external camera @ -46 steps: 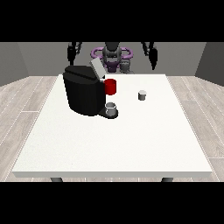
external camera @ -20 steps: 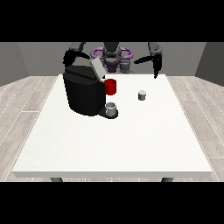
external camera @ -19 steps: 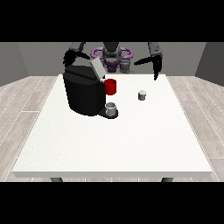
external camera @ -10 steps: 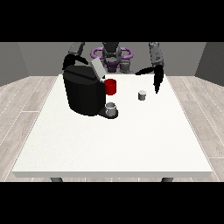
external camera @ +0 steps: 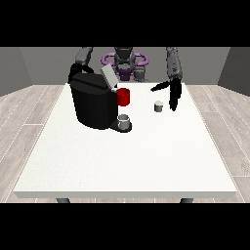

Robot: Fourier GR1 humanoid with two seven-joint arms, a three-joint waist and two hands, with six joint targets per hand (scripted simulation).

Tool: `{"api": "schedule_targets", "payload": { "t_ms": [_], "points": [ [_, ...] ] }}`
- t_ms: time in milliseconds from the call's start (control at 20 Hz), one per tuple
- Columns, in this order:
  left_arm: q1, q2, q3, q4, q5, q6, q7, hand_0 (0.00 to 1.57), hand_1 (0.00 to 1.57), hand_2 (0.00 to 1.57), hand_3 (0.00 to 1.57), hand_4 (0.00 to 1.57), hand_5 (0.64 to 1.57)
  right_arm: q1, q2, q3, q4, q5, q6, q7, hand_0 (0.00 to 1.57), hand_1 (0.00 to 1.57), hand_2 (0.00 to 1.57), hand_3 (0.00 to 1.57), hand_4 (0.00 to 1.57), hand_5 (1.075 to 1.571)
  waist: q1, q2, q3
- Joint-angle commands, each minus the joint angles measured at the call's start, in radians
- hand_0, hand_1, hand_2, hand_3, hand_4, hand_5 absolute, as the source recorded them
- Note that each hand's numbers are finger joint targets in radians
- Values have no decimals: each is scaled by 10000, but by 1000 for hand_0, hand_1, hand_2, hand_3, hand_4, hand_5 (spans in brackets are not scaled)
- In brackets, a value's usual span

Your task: Insert the coffee pod into the coffee machine and close the lid

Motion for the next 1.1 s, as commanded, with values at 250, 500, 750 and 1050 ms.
{"api": "schedule_targets", "payload": {
  "t_ms": [250,500,750,1050],
  "points": [
    [-527,99,-134,1628,-863,207,-84,695,695,778,429,0,1571,-318,-29,-107,341,172,-256,376,0,0,0,0,427,1571,71,-183,-1],
    [-717,521,-526,2029,-1729,504,-412,634,634,756,487,0,1571,-300,30,-13,368,38,-6,113,0,0,0,0,465,1571,-121,102,-1],
    [-863,341,-888,2335,-2475,1126,-751,547,547,697,454,0,1571,-165,-33,-9,625,197,-25,-125,0,0,0,0,520,1571,-149,104,-1],
    [-1125,361,-503,2988,-2877,2718,-1698,719,719,864,649,229,1571,-98,243,363,21,353,-227,-73,0,0,0,0,513,1571,-520,607,-6]
  ]
}}
